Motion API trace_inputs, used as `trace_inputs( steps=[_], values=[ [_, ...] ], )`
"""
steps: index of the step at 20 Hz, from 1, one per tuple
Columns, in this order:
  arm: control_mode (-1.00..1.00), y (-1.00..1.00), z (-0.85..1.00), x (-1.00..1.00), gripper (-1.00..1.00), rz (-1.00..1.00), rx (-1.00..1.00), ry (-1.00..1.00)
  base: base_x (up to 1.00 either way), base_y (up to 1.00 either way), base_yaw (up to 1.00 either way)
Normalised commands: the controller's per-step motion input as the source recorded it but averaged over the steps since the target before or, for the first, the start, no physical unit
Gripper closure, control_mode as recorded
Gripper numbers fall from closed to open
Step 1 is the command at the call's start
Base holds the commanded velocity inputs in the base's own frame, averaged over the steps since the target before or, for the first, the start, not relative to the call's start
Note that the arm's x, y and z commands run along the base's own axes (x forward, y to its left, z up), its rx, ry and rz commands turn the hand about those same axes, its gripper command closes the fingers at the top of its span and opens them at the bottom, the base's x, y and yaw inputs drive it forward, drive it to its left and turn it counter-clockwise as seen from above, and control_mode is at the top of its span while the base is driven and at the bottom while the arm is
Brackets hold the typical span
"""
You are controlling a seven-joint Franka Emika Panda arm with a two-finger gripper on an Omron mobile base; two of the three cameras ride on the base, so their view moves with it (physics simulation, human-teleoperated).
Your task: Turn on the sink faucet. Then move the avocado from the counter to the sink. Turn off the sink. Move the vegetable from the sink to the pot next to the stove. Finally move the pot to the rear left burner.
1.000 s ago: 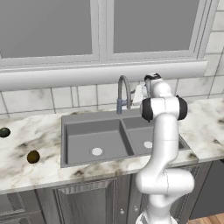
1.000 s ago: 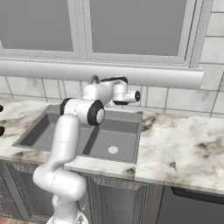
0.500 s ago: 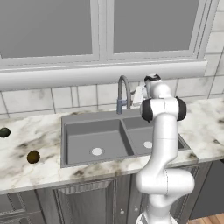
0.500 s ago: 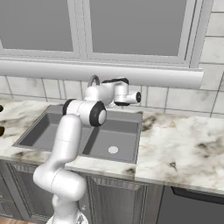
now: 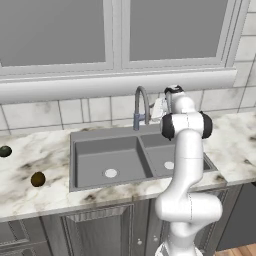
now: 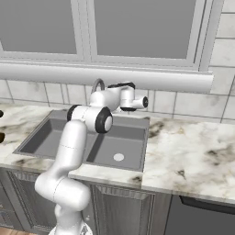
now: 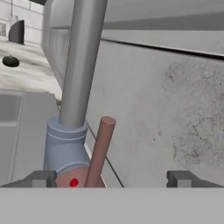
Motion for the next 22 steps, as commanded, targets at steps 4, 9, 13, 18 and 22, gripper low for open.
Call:
trace_inputs(
  steps=[4,9,13,18,22],
  values=[
    [-1.0,0.04,-0.01,0.01,-1.0,0.0,0.0,0.02,0.0,0.0,0.0],
    [-1.0,0.2,0.0,0.0,-1.0,0.0,0.0,0.05,0.0,0.0,0.0],
    [-1.0,0.21,0.0,0.0,-1.0,0.0,0.0,0.04,0.0,0.0,0.0],
    [-1.0,0.26,-0.01,0.01,1.0,0.0,0.0,0.04,0.0,0.0,0.0],
    [-1.0,0.11,0.0,0.03,1.0,0.0,0.0,0.02,0.0,0.0,0.0]
  ],
)
